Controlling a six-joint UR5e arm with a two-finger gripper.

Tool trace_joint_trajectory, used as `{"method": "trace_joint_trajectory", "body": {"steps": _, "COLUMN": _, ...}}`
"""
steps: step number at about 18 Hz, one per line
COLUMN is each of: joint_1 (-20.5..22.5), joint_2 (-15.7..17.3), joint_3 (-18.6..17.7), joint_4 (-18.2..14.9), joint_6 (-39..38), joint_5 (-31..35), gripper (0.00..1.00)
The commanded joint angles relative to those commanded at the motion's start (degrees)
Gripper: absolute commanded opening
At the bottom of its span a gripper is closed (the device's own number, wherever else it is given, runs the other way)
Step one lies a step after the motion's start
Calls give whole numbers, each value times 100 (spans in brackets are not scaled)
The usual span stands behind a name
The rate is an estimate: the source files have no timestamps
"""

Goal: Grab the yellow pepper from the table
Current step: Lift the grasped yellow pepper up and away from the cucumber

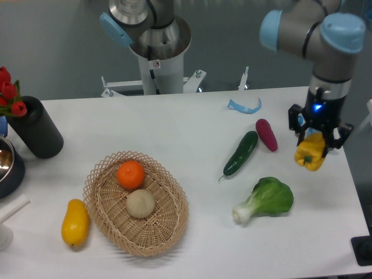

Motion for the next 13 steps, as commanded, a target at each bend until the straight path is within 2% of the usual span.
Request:
{"method": "trace_joint_trajectory", "body": {"steps": 3, "joint_1": 0, "joint_2": 70, "joint_3": 177, "joint_4": -511, "joint_6": 26, "joint_5": 18, "gripper": 36}}
{"method": "trace_joint_trajectory", "body": {"steps": 5, "joint_1": 0, "joint_2": 167, "joint_3": 177, "joint_4": -547, "joint_6": 26, "joint_5": 9, "gripper": 36}}
{"method": "trace_joint_trajectory", "body": {"steps": 13, "joint_1": -9, "joint_2": 176, "joint_3": 107, "joint_4": -539, "joint_6": 18, "joint_5": -9, "gripper": 36}}
